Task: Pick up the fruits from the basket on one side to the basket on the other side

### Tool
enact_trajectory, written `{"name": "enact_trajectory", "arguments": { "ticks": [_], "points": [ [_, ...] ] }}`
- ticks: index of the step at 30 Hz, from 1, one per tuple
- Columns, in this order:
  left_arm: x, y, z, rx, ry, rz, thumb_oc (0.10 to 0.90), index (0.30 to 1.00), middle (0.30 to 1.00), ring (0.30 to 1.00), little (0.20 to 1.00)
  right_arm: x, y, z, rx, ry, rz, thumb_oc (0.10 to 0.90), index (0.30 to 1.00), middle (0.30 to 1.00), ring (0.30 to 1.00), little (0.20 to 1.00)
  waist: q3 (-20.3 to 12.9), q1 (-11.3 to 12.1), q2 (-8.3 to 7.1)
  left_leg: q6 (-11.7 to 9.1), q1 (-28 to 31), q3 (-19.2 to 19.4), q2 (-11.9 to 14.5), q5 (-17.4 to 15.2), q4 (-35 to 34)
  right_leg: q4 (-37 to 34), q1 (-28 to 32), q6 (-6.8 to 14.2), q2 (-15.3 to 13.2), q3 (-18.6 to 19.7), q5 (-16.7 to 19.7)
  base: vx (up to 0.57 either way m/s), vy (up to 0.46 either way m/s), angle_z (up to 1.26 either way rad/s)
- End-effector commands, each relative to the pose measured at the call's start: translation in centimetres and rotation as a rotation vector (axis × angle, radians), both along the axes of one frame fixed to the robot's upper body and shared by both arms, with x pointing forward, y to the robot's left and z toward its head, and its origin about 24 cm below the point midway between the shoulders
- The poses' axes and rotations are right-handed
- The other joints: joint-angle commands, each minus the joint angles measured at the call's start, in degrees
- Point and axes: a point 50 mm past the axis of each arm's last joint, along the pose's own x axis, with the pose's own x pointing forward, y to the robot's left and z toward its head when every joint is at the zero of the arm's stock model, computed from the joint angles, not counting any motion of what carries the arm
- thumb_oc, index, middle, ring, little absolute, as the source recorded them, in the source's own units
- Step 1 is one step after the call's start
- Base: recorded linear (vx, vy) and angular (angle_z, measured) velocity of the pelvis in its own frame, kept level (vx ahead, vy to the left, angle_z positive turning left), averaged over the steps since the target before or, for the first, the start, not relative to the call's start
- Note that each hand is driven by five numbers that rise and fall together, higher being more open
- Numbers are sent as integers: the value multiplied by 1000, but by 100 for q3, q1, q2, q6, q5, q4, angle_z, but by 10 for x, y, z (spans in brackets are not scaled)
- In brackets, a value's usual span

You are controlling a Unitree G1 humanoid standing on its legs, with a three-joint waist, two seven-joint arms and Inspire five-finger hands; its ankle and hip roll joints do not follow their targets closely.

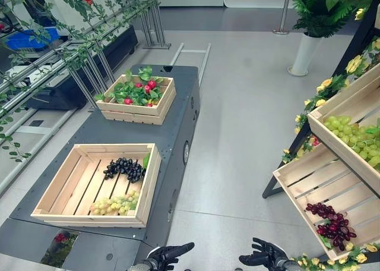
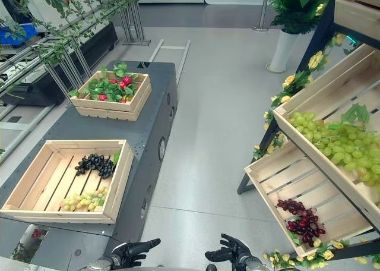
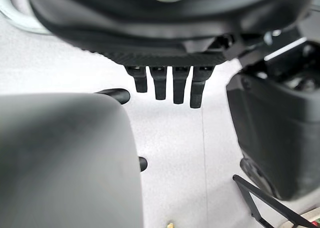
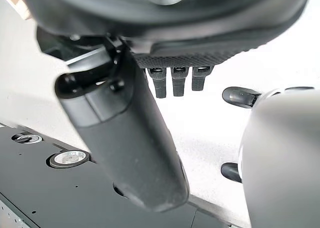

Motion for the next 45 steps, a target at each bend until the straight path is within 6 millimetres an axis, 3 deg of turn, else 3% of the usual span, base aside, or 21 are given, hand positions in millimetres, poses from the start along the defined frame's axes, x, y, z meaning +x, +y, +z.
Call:
{"name": "enact_trajectory", "arguments": {
  "ticks": [1,16,32,33,34,36,40,42,44,45],
  "points": [
    [29,-2,8,-23,-93,6,800,900,900,900,900,23,11,6,40,-89,-15,800,900,900,900,900,-150,56,-277,214,-231,75,-473,-65,30,114,-62,79,-28,315,0,0,0,0],
    [38,-1,12,-55,-106,43,800,900,900,900,900,31,12,8,55,-105,5,800,900,900,900,900,-56,32,-267,228,-233,138,-446,-61,55,161,-85,41,32,389,-27,1,-2,0],
    [40,-2,13,-67,-139,43,800,900,900,900,900,24,11,6,60,-88,-6,800,900,900,900,900,2,-26,-336,133,-341,189,-310,-89,402,293,-88,-104,209,448,-163,6,-82,1],
    [41,-2,14,-75,-143,38,800,900,900,900,900,24,12,5,58,-86,-5,800,900,900,900,900,23,-30,-341,109,-392,183,-299,-96,491,318,-97,-124,223,466,-178,-32,-158,6],
    [46,-5,17,-104,-157,-5,800,900,900,900,900,25,10,6,50,-91,5,800,900,900,900,900,171,-40,-402,36,-737,207,-259,-139,1159,416,-162,-174,210,504,-146,-36,-175,9],
    [50,-5,19,-119,-174,18,800,900,900,900,900,27,8,8,42,-101,11,800,900,900,900,900,302,-53,-429,47,-1059,220,-278,-119,1736,482,-197,-221,204,530,-129,-36,-132,6],
    [56,-3,23,-146,-194,38,800,900,900,900,900,29,4,10,37,-109,25,800,900,900,900,900,466,-62,-431,70,-1410,233,-330,-11,2381,541,-174,-280,213,559,-142,45,-32,4],
    [56,-2,23,-158,-198,39,800,900,900,900,900,29,3,10,30,-103,54,800,900,900,900,900,514,-33,-393,78,-1452,286,-411,22,2193,577,-132,-264,227,562,-187,161,75,-8],
    [51,-4,21,-176,-199,62,800,900,900,900,900,29,3,10,30,-103,72,800,900,900,900,900,516,9,-259,-104,-1528,465,-289,516,1231,549,-47,-261,358,567,-291,213,133,-13],
    [51,-4,21,-176,-199,62,800,900,900,900,900,29,3,10,30,-103,73,800,900,900,900,900,523,12,-258,-111,-1517,475,-286,542,1187,546,-33,-262,358,567,-299,185,105,5]
  ]
}}
